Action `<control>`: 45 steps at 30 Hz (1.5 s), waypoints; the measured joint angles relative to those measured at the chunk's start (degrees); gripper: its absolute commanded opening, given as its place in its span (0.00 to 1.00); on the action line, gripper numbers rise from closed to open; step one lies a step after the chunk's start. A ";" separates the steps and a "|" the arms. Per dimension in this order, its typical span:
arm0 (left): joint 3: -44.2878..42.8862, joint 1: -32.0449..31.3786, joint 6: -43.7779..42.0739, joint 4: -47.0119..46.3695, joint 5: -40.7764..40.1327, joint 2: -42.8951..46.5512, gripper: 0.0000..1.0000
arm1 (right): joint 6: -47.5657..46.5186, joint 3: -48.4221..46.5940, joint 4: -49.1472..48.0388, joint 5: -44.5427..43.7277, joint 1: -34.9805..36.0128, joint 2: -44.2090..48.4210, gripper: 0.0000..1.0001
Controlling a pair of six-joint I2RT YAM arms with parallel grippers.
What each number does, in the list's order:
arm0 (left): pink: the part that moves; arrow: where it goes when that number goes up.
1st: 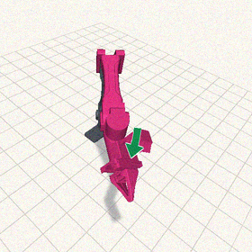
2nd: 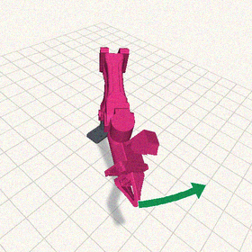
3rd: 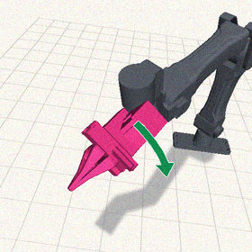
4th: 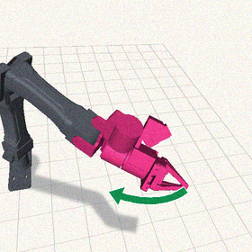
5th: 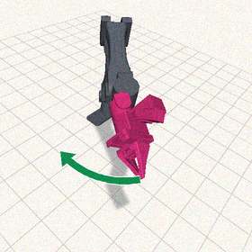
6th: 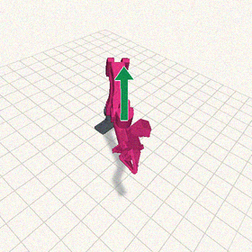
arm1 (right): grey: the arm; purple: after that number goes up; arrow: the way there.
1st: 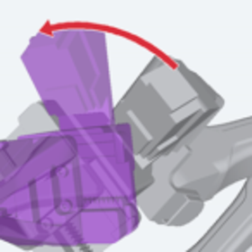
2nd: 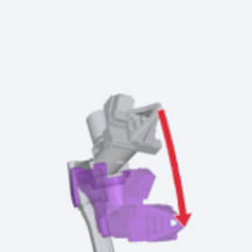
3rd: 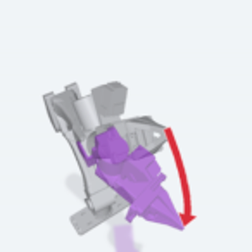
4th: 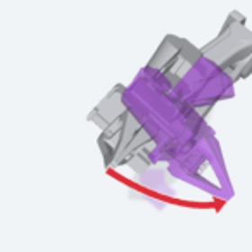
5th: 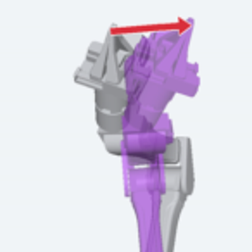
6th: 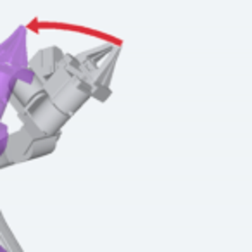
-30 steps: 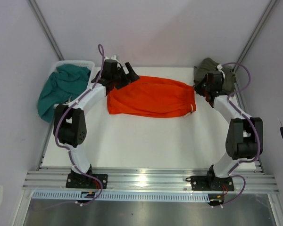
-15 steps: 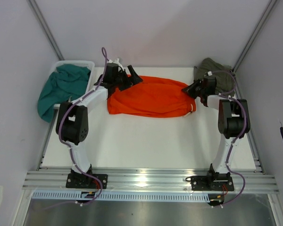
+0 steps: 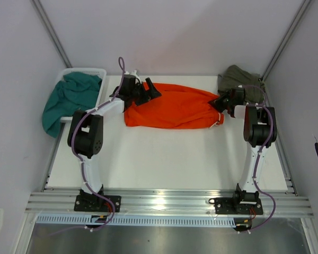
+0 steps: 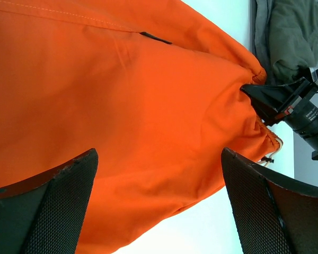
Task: Fold and stack the shorts
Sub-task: Fold the shorts
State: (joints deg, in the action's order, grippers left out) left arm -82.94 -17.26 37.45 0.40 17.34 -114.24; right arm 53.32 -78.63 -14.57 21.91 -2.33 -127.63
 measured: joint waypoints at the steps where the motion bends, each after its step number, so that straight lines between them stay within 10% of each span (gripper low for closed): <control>1: 0.00 0.00 0.00 0.07 -0.02 0.00 0.99 | -0.02 -0.11 0.22 0.00 0.00 0.00 0.00; 13: 3.56 0.20 -2.16 2.97 -3.15 2.67 0.99 | -0.35 8.59 6.14 -9.73 8.17 8.41 0.00; 24: 7.41 0.94 -5.03 7.80 -6.69 13.42 0.99 | 7.39 31.26 17.92 -30.93 34.53 32.63 0.00; 28: 8.26 0.94 -6.01 8.04 -6.62 15.58 0.99 | 4.81 34.80 22.21 -34.95 43.23 42.14 0.35; 31: 8.31 0.94 -6.51 8.70 -6.40 15.89 0.99 | -0.02 34.42 23.39 -36.17 43.63 48.37 0.53; 45: -0.39 -1.46 -8.11 20.81 -13.09 12.31 0.99 | -19.08 31.41 29.24 -24.20 38.49 52.81 0.51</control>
State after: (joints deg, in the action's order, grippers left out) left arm -83.33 -18.72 29.34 21.21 4.25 -101.93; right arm 34.24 -47.22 14.68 -2.28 36.16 -74.83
